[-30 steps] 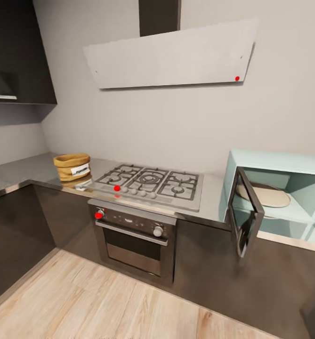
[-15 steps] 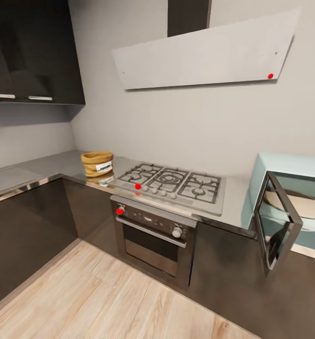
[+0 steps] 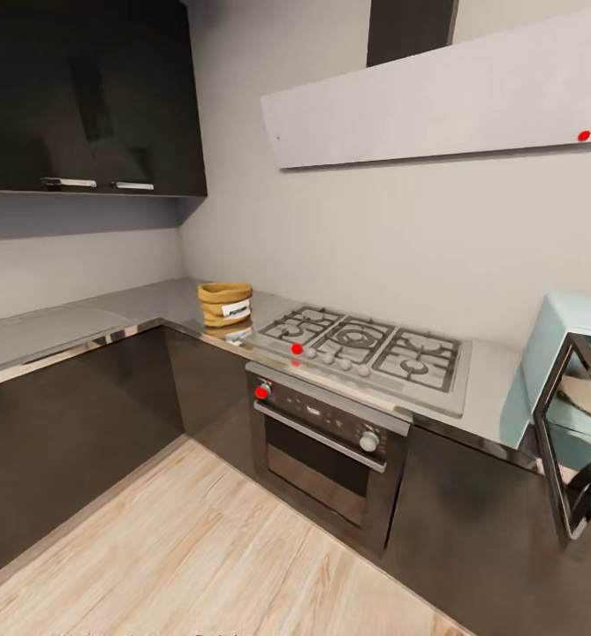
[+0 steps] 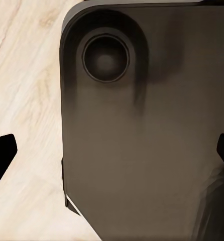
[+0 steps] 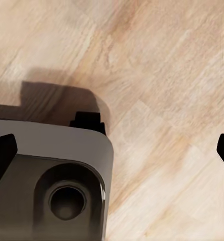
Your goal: In the kitchen, take the popcorn bag from the countertop, put it into the microwave, and heat it until the popcorn is cooked so the cooked popcorn ends up inside the bag.
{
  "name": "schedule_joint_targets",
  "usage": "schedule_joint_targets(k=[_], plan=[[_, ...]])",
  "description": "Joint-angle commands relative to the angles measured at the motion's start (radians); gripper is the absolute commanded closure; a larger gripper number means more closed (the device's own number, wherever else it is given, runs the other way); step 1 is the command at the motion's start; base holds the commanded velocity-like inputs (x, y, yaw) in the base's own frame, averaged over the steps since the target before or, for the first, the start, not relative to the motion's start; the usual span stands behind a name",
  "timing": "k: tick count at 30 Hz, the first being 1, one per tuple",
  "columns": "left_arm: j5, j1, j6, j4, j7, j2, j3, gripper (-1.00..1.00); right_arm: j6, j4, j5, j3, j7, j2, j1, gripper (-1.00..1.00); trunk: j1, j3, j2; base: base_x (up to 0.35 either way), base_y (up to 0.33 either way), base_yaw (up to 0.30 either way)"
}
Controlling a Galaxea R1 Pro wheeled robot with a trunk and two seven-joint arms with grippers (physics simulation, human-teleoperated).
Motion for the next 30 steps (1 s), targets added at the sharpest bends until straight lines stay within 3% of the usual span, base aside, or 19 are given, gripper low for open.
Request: schedule_joint_targets(k=[1, 9, 15, 30], plan=[[0.002, 0.000, -0.001, 0.000, 0.000, 0.000, 0.001, -1.00, -0.006, 0.003, 0.013, -0.006, -0.003, 0.000, -0.001, -1.00, 0.000, -0.001, -0.001, 0.000, 0.000, 0.277], [0.003, 0.000, -0.002, 0.000, 0.000, 0.000, 0.001, -1.00, -0.006, 0.004, 0.021, -0.006, 0.012, 0.000, -0.002, -1.00, 0.000, -0.001, -0.001, 0.000, 0.000, 0.277], [0.002, 0.000, -0.003, 0.000, 0.000, 0.000, 0.002, -1.00, 0.001, 0.004, 0.105, -0.007, 0.105, 0.000, -0.002, -1.00, 0.000, -0.001, -0.001, 0.000, 0.000, 0.277], [0.003, 0.000, -0.002, 0.000, 0.000, 0.000, 0.002, -1.00, -0.006, 0.003, 0.108, -0.008, 0.096, 0.000, -0.002, -1.00, 0.000, -0.001, -0.001, 0.000, 0.000, 0.277]])
